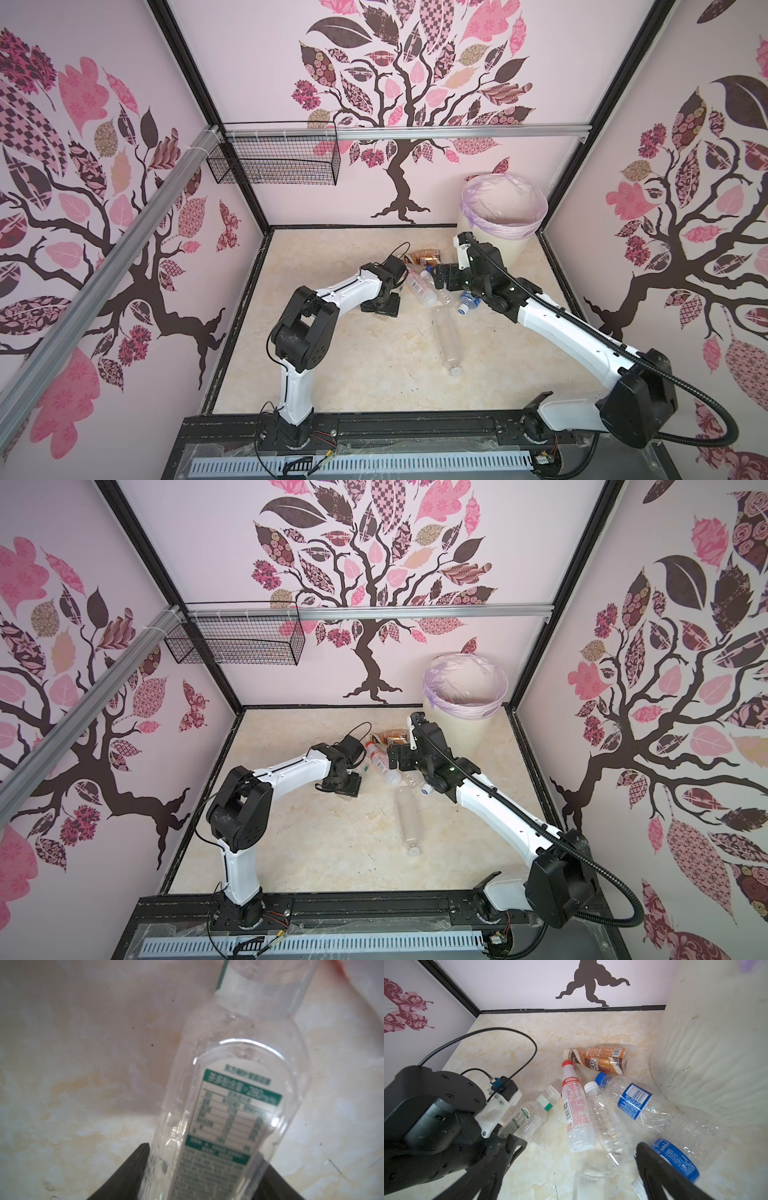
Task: Throw the plastic bottles in the bin
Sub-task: 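Close the left gripper around the clear green-label bottle and lift it, then close the right gripper on the green-label bottle's cap held by the left gripper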
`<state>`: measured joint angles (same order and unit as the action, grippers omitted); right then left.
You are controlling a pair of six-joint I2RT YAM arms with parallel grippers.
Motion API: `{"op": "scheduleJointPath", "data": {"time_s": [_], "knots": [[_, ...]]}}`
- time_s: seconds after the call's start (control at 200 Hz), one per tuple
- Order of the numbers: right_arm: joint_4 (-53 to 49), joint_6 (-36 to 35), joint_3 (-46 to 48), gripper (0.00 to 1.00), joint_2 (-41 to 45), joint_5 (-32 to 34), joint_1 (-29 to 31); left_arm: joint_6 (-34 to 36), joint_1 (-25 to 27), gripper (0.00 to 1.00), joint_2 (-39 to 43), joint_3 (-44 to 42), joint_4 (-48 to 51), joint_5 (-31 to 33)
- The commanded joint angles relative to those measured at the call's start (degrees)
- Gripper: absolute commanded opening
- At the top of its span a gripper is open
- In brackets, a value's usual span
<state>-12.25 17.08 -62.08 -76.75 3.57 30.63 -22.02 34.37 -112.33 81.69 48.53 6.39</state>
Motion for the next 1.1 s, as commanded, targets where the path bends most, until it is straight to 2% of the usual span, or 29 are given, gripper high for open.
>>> {"op": "scheduleJointPath", "data": {"time_s": [0.0,0.25,0.5,0.76,0.865,1.095], "knots": [[0.5,0.1,0.8,0.99,3.2,-0.1,-0.2,0.0,0.0,0.65,0.1,0.6,-0.5,-1.0],[0.5,0.8,1.3,0.99,3.2,-0.5,-0.2,-1.0,0.2,0.52,3.8,-3.1,-1.4,-4.9],[0.5,3.1,0.9,1.0,1.5,-2.4,-0.2,-2.4,0.0,0.52,12.7,-8.4,-6.2,-12.4],[3.9,8.8,0.3,0.99,-1.6,-9.7,-0.2,-5.5,-1.5,0.52,21.2,-11.9,-15.9,-25.6],[5.6,10.8,-1.0,0.99,-3.2,-12.6,-0.2,-6.5,-1.5,0.52,23.0,-12.9,-18.0,-27.9],[8.0,14.2,-6.0,0.98,-8.7,-18.2,-0.1,-7.0,-1.4,0.52,26.1,-14.9,-19.7,-28.5]]}}
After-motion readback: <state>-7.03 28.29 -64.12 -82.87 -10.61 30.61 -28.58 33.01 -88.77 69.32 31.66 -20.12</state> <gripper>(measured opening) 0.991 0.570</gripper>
